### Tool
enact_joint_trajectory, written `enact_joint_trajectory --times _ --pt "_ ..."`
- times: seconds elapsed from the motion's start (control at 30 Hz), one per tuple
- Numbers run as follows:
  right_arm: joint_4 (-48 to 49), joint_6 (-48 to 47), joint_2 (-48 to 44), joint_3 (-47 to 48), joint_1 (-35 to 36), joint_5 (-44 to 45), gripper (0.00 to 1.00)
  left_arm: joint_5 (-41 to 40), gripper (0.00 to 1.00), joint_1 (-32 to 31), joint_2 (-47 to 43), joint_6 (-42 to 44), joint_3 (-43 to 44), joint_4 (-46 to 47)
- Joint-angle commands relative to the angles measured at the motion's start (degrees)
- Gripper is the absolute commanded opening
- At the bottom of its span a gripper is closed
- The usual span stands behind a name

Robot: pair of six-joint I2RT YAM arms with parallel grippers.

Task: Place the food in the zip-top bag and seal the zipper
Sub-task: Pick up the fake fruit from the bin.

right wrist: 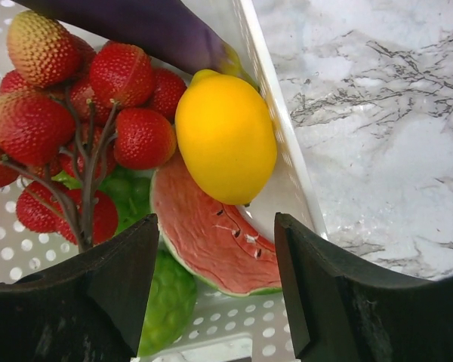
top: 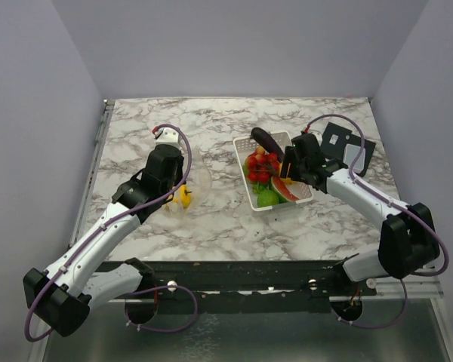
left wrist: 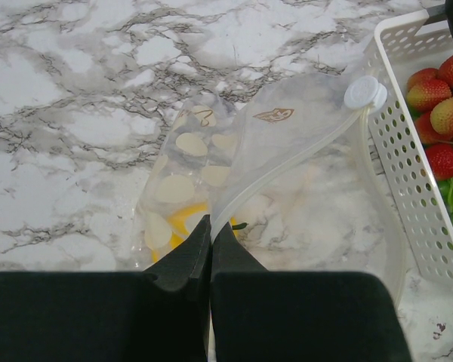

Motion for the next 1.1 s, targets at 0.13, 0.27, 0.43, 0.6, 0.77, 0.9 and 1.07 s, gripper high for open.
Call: enact_joint_trajectory --times 0.13,0.27,0.43,0.6,0.77,0.9,1.07 --pt "2.3 0.4 7.6 4.3 -1.2 0.8 0.68 1.1 0.00 0.5 -1.0 0.3 -0.7 1.0" --pt "2.5 0.6 9.8 5.3 -1.5 2.6 0.68 1.2 0.00 0.5 -1.0 0.3 -0.7 1.1" --pt "2.8 1.0 12.6 5.8 -1.5 4.9 0.68 1.4 0.00 0.4 -0.8 0.4 -0.8 1.1" --pt "3.2 1.6 15.6 6.0 -1.5 6.1 0.69 1.6 0.00 0.4 -0.6 0.4 -0.8 1.1" --pt "3.9 1.7 17.6 6.2 -1.6 5.6 0.69 1.7 0.00 0.5 -0.3 0.4 -0.8 1.1" --pt "4.2 1.6 18.0 6.3 -1.6 5.7 0.66 1.7 0.00 0.5 -0.2 0.4 -0.8 1.1" --pt "4.2 1.1 17.3 6.5 -1.6 5.9 0.51 1.7 0.00 0.5 -0.1 0.4 -0.8 1.1"
